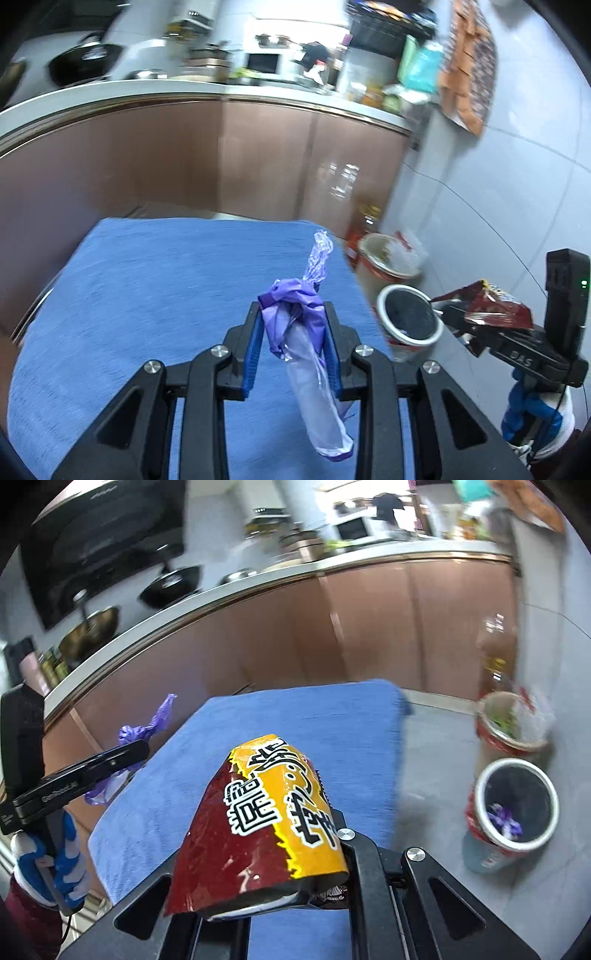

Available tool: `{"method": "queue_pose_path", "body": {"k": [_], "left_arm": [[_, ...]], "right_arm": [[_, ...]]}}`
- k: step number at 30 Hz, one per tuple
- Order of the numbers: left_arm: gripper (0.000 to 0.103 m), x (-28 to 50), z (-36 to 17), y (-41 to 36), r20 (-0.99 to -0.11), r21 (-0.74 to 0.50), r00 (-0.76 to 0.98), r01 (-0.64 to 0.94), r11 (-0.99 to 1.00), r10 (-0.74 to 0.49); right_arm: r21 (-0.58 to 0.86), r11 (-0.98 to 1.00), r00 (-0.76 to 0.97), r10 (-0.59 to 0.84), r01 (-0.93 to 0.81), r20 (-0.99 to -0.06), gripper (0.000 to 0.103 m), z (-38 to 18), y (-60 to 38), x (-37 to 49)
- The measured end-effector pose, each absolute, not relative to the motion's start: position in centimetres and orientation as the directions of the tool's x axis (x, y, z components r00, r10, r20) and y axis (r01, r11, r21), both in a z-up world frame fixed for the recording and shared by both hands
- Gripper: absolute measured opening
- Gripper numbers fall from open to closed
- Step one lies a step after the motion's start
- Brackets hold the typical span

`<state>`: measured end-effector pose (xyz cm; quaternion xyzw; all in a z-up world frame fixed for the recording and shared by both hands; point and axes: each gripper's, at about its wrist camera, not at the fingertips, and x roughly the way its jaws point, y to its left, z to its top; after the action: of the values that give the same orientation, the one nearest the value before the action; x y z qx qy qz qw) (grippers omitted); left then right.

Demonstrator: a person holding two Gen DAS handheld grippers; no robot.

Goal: Collect trash
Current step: 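Carry both items to the white bin and open both tools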

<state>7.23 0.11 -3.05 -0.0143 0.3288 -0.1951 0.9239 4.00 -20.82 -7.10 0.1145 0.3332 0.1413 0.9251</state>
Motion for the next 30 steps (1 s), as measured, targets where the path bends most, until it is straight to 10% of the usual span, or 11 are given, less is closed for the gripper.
{"method": "queue_pose_path", "body": {"k": [30], "left_arm": [[0.032, 29.9, -20.5, -43.5, -0.827, -0.221, 0.261, 0.663, 0.715, -0.497]], "right_arm": [[0.241, 0.889, 0.531, -0.002, 0.389, -0.848, 0.013, -27.9, -53.6, 20.8]]}}
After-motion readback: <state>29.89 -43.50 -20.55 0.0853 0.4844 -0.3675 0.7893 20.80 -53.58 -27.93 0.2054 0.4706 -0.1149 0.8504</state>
